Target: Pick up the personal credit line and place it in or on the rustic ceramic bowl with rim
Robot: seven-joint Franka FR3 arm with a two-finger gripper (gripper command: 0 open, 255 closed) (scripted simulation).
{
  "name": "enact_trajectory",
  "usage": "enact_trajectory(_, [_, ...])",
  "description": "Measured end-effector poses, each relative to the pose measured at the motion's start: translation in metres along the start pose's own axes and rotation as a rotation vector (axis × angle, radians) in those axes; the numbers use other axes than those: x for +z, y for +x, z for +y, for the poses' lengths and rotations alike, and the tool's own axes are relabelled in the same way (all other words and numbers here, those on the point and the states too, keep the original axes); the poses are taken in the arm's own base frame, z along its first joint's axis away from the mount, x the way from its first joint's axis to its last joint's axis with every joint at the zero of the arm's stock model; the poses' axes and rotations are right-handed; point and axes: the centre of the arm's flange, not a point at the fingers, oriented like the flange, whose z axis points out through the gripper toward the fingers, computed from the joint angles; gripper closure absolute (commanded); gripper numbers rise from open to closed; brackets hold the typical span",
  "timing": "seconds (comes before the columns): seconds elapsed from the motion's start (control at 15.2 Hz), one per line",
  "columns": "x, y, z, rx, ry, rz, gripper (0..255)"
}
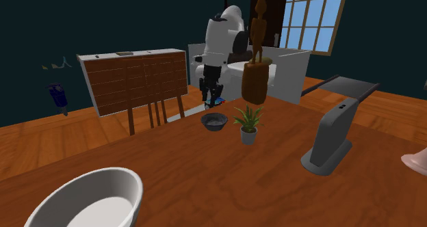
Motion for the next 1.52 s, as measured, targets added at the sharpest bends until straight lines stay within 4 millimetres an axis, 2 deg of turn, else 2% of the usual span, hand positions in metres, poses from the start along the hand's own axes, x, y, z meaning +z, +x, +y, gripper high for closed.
enact_trajectory(0.33, [0.022,-0.002,-0.002,0.000,0.000,0.000,255])
enact_trajectory(0.66, [0.025,-0.002,-0.001,0.000,0.000,0.000,255])
enact_trajectory(0.73, [0.025,-0.002,-0.001,0.000,0.000,0.000,0])
enact_trajectory(1.12, [0.025,-0.002,-0.001,0.000,0.000,0.000,0])
enact_trajectory(1.39, [-0.014,-0.004,-0.001,0.000,0.002,0.001,0])
enact_trajectory(1.52, [-0.023,-0.002,0.000,0.000,0.001,0.001,0])
